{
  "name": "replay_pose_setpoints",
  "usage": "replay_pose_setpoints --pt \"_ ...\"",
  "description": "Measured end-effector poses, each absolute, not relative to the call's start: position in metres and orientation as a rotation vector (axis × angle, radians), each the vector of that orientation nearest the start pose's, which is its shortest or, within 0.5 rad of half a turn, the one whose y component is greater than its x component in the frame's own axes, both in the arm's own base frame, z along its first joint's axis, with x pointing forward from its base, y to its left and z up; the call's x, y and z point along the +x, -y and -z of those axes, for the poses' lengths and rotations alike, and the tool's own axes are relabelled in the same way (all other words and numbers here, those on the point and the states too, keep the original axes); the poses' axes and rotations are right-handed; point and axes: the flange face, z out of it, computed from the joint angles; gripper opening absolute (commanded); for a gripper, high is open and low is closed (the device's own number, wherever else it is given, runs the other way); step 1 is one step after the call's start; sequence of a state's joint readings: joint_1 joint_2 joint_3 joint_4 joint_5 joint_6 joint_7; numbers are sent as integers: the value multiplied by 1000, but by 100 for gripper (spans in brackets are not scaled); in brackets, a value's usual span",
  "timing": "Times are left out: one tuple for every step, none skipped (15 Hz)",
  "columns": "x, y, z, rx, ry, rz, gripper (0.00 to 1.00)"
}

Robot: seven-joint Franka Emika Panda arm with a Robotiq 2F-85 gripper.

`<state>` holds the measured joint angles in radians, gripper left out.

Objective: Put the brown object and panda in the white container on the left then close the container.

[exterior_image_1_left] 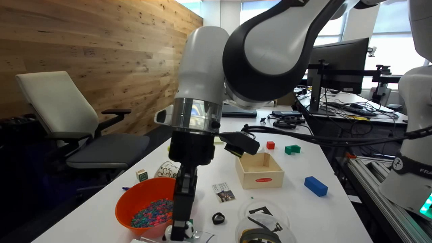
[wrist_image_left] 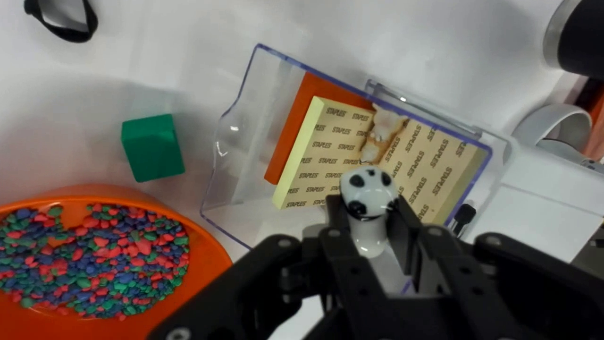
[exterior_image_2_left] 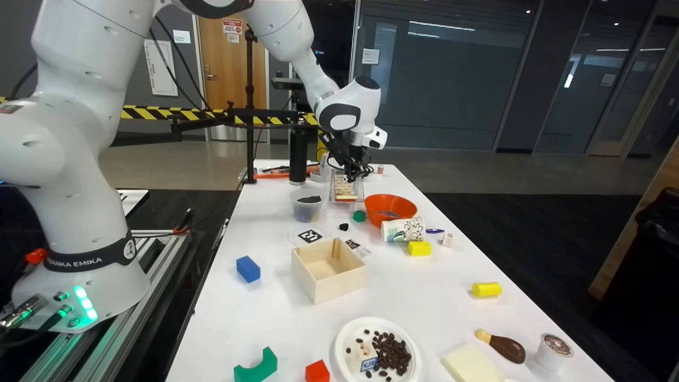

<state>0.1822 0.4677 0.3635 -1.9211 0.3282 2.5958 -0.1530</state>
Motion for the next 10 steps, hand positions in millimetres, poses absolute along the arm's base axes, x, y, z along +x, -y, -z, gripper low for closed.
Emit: replay_pose_setpoints --pt "565 -319 -282 -2689 523 215 7" --pt "566 -320 -280 -2684 527 230 7" --pt "565 -322 -278 -2679 529 239 7" --pt "565 -323 -275 -2674 532 244 7" --pt "564 -325 -273 -2670 535 242 52" --pt "563 -327 -270 -2667 537 235 53" --pt "562 -328 -267 -2665 538 227 59" --pt "561 -329 -264 -2664 537 219 66" --pt "561 -328 -262 -2663 535 215 72" --pt "562 -327 -261 -2663 532 213 80"
